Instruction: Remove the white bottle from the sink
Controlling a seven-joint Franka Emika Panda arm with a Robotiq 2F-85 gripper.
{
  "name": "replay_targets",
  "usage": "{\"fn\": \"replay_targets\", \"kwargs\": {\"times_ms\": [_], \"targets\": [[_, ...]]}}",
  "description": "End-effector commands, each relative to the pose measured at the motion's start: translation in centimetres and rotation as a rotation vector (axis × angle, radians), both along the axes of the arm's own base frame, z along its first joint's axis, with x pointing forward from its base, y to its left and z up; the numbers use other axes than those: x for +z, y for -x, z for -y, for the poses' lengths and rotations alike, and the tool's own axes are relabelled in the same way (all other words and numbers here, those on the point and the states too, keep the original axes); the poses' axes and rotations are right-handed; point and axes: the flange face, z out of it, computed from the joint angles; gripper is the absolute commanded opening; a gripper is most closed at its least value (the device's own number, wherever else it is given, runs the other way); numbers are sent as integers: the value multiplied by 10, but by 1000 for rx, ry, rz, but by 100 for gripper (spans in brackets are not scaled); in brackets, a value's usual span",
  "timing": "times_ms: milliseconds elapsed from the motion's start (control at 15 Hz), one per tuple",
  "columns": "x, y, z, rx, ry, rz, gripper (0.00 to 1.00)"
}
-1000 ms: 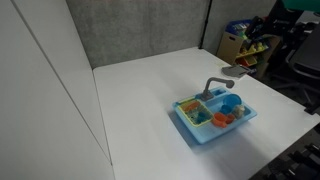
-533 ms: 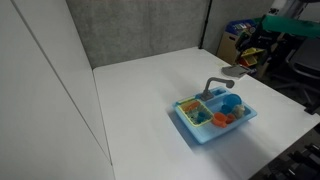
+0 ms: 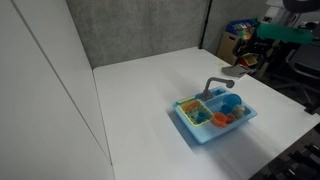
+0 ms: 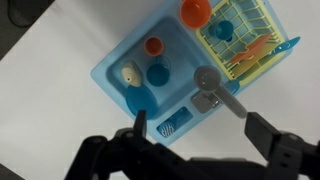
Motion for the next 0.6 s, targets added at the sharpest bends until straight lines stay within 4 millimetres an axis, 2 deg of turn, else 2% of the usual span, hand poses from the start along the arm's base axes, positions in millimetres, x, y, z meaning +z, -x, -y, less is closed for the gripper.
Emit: {"fn": "replay_targets", "kwargs": {"times_ms": [0, 267, 533], "targets": [[1, 0, 0, 0, 0, -1, 100], [3, -1, 1, -6, 2, 1, 100], [7, -9, 22, -60, -4, -4, 100]]}}
